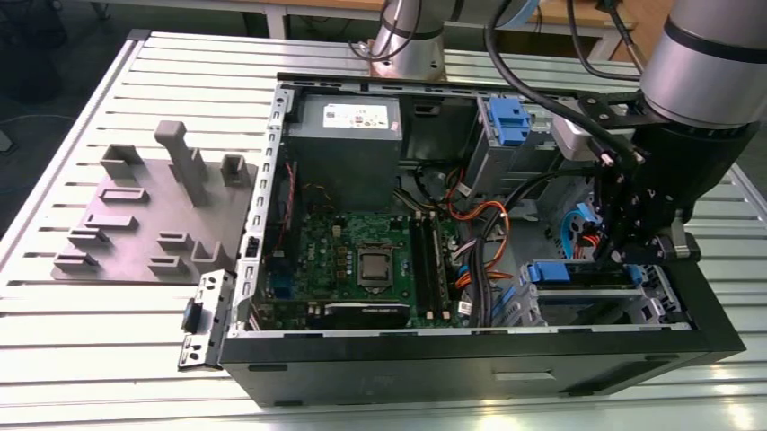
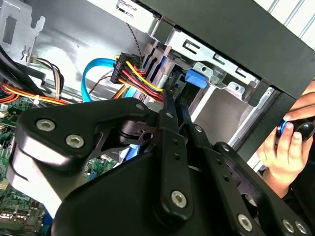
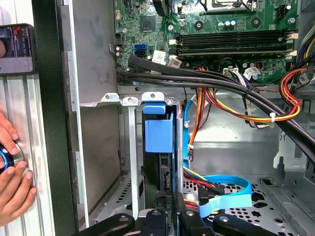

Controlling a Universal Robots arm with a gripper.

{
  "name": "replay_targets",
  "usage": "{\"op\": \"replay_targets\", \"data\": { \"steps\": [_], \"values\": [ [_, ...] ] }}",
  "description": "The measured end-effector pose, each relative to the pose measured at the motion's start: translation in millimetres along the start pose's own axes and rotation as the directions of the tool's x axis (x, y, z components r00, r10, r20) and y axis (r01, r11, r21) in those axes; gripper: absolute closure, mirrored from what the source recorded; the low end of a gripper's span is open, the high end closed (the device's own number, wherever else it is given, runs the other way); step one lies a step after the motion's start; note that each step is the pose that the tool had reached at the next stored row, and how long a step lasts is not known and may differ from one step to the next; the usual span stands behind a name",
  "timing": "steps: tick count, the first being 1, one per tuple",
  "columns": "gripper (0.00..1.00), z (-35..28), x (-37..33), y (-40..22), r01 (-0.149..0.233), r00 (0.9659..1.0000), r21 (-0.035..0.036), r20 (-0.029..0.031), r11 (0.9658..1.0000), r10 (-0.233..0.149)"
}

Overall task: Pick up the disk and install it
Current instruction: 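Insert the first disk wire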

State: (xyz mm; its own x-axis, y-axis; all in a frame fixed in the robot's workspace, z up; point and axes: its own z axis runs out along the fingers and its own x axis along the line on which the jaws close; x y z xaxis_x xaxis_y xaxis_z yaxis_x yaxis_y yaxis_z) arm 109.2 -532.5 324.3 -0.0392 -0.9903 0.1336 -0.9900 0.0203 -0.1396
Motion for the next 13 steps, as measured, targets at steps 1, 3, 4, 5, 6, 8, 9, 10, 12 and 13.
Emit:
{"op": "replay_targets", "data": {
  "steps": [1,3,4,5,6,8,9,10,12,13],
  "values": [
    [0.84,0.3,-0.1,0.1,0.000,1.0000,-0.0001,0.0010,1.0000,0.000],
    [0.82,0.3,-0.1,0.1,0.000,1.0000,-0.0001,0.0012,1.0000,0.000],
    [0.76,-0.7,0.1,-0.1,0.000,1.0000,0.0000,0.0002,1.0000,0.000],
    [0.76,-2.0,0.3,-0.3,0.000,1.0000,0.0000,0.0004,1.0000,0.000],
    [0.76,-3.9,0.5,-0.5,0.000,1.0000,-0.0001,0.0005,1.0000,0.000],
    [0.76,-8.6,1.2,-1.2,0.000,1.0000,-0.0004,0.0000,1.0000,0.000],
    [0.76,-10.3,1.4,-1.4,0.000,1.0000,-0.0006,0.0002,1.0000,0.000],
    [0.76,-10.7,1.5,-1.5,0.000,1.0000,-0.0007,0.0002,1.0000,0.000],
    [0.76,-10.6,1.4,-1.5,0.000,1.0000,-0.0008,0.0003,1.0000,0.000],
    [0.78,-10.7,1.5,-1.5,0.000,1.0000,-0.0008,0.0003,1.0000,0.000]
  ]
}}
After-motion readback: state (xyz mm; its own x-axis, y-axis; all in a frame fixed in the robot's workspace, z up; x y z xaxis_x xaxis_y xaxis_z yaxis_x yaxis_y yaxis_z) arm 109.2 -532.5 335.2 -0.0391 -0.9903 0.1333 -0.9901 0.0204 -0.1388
